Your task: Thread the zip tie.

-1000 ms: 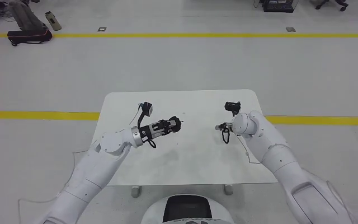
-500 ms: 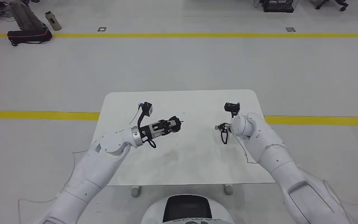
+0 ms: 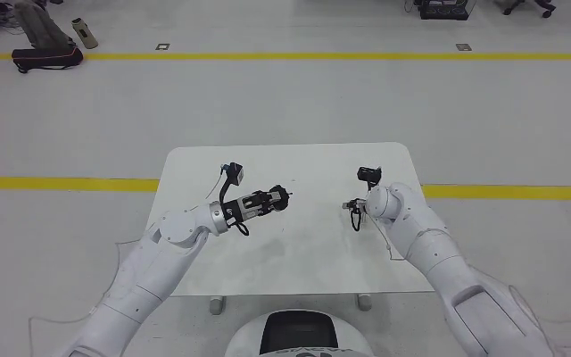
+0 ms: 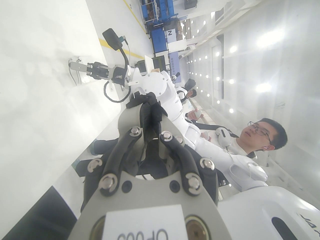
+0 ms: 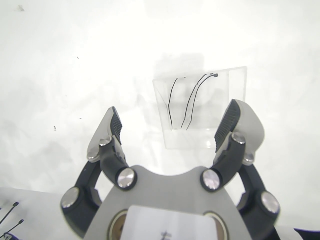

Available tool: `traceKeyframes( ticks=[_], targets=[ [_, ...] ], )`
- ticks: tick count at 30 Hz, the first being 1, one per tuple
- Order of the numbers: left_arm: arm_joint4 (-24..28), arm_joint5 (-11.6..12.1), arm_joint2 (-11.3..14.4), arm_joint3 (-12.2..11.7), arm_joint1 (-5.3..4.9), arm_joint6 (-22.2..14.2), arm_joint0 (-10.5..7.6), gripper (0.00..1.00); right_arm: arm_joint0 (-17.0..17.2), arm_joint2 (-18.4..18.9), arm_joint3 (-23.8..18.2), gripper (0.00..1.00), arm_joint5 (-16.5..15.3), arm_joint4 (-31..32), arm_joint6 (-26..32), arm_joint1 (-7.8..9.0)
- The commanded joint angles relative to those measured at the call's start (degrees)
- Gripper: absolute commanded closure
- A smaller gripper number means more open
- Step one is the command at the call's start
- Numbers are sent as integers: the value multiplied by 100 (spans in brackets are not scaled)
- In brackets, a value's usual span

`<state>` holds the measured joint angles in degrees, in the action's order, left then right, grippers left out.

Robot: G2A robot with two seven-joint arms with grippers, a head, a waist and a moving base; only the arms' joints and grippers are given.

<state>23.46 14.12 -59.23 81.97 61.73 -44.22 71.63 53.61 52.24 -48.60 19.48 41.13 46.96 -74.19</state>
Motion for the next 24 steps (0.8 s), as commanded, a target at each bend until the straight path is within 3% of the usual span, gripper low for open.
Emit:
traceKeyframes(
  ticks=[1, 3, 7, 8, 15, 24],
  targets=[
    [0, 0, 0, 0, 0, 0, 0, 100, -17, 39, 39, 0, 0, 17, 28, -14],
    [0, 0, 0, 0, 0, 0, 0, 100, -22, 67, 62, 0, 0, 51, 57, -27],
    [0, 0, 0, 0, 0, 0, 0, 100, -30, 135, 120, 51, 0, 146, 133, -60],
    [0, 0, 0, 0, 0, 0, 0, 100, -29, 153, 132, 54, 0, 160, 149, -67],
    [0, 0, 0, 0, 0, 0, 0, 100, -70, 274, 205, 64, 0, 337, 342, -116],
    [0, 0, 0, 0, 0, 0, 0, 100, -233, 354, 419, 67, 0, 762, 877, -211]
  ],
)
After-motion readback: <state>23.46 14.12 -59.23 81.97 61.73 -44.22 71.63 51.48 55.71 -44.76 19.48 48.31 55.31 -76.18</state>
